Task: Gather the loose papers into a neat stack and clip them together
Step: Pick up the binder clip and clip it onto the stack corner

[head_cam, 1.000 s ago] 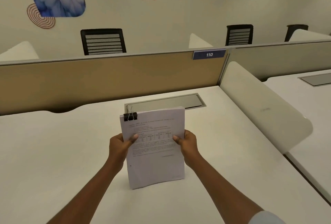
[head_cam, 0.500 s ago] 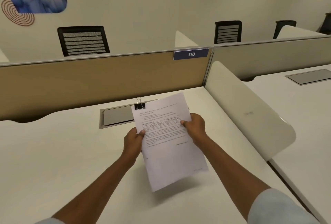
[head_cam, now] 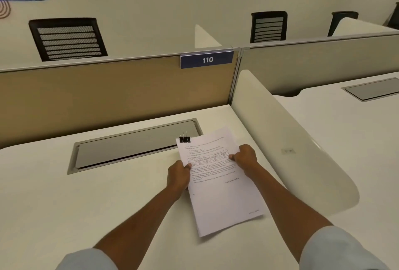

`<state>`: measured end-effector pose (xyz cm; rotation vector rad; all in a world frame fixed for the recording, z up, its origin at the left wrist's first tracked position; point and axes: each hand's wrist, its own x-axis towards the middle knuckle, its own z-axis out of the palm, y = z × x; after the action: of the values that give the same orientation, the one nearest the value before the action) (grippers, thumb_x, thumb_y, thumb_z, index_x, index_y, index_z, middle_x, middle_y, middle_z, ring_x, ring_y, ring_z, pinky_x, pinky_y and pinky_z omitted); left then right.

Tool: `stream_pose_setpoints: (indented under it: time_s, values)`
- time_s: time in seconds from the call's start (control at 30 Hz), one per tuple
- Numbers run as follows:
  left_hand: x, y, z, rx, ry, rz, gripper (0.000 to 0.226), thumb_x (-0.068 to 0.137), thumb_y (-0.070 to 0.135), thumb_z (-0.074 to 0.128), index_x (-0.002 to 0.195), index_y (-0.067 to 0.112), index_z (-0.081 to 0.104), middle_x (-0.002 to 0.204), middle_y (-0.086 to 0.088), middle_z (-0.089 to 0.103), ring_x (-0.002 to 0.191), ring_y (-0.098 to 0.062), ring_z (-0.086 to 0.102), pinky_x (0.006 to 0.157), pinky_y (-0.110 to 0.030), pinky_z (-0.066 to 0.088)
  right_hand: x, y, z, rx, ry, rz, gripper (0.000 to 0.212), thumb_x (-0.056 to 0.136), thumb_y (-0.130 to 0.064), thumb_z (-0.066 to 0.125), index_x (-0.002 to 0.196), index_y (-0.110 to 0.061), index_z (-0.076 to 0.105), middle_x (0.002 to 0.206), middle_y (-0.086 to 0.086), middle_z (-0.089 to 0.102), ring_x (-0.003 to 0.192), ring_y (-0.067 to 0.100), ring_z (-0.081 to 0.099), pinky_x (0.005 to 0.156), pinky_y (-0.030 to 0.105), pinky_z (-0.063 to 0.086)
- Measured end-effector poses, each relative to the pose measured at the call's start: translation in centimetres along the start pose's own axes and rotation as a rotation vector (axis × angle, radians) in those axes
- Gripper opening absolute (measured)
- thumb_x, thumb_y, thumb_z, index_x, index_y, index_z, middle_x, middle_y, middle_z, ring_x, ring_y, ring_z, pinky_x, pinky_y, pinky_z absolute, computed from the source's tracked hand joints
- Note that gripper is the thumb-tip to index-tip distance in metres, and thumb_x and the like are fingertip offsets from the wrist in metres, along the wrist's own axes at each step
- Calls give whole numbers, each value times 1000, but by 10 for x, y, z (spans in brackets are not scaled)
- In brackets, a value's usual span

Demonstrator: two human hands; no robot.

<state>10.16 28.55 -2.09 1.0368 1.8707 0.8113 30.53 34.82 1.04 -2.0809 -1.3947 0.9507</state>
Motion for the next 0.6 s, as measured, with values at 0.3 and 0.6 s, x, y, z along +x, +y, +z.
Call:
stream_pose_setpoints:
  time_s: [0.3,0.6]
  values:
    - [27,-8,33,255,-15,41,28,95,32,52,94,5,55,106,-13,65,88,-26,63,71,-34,52,34,28,5,-72,-15,42,24,79,-14,72,83,-7,49,88,8,57,80,27,55,68,32,42]
    - [30,-6,19,484,-220,152,32,94,41,49,83,11,50,81,-12,69,44,-22,57,62,-37,55,32,17,4,-434,76,58,7,84,-11,52,79,-14,49,81,2,53,76,24,53,67,29,43]
